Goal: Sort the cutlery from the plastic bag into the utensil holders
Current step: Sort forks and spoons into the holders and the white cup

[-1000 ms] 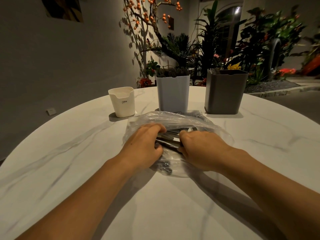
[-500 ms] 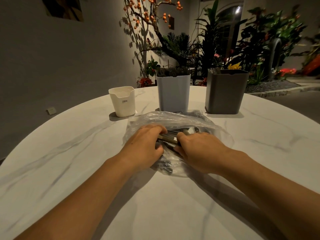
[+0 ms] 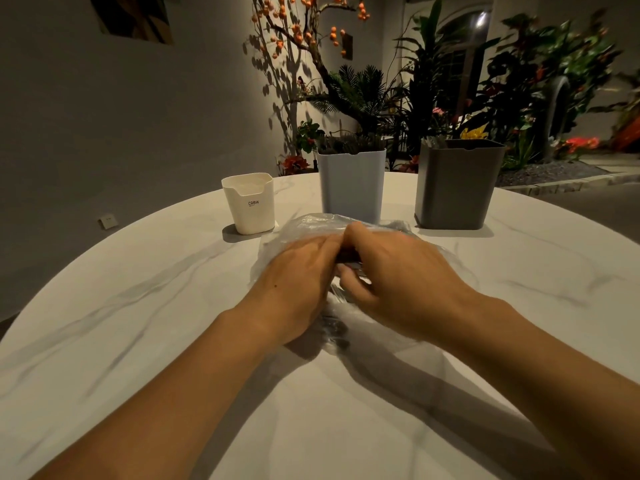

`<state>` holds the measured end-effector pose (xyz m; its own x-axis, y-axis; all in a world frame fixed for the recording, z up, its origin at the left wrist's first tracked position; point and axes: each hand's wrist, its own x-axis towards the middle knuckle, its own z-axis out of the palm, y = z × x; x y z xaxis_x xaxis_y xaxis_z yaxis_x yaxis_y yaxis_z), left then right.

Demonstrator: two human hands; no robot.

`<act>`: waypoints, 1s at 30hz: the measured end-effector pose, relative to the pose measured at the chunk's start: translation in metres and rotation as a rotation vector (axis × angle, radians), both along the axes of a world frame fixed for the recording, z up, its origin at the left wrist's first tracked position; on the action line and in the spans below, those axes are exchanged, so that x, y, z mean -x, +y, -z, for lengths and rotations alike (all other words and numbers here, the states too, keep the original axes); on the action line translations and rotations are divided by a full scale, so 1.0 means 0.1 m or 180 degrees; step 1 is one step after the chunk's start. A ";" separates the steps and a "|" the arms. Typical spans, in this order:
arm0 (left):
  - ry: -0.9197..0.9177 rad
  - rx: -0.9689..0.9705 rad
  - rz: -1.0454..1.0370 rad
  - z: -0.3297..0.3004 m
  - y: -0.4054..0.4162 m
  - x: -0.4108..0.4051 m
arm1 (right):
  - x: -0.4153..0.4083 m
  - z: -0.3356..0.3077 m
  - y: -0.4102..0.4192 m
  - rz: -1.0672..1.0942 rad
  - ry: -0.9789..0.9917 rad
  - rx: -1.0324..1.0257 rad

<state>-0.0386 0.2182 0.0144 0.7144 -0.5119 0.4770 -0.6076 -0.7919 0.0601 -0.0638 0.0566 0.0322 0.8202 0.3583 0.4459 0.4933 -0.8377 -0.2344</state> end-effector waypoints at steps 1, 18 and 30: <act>-0.0073 0.0155 0.0056 0.01 0.02 -0.01 | -0.01 0.01 -0.02 -0.0154 0.0047 -0.0506; 0.0104 0.2001 0.0149 -0.15 -0.14 -0.07 | -0.03 -0.15 -0.12 -0.0880 0.0697 -0.2828; 0.2259 0.5257 0.0973 -0.44 -0.08 -0.10 | -0.13 0.00 -0.12 -0.0409 0.1272 -0.2446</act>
<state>-0.0289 0.2103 0.0582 0.9668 -0.0204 0.2546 -0.2167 0.4622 0.8599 -0.0505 0.0442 0.0327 0.9406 0.1771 0.2896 0.3333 -0.3205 -0.8867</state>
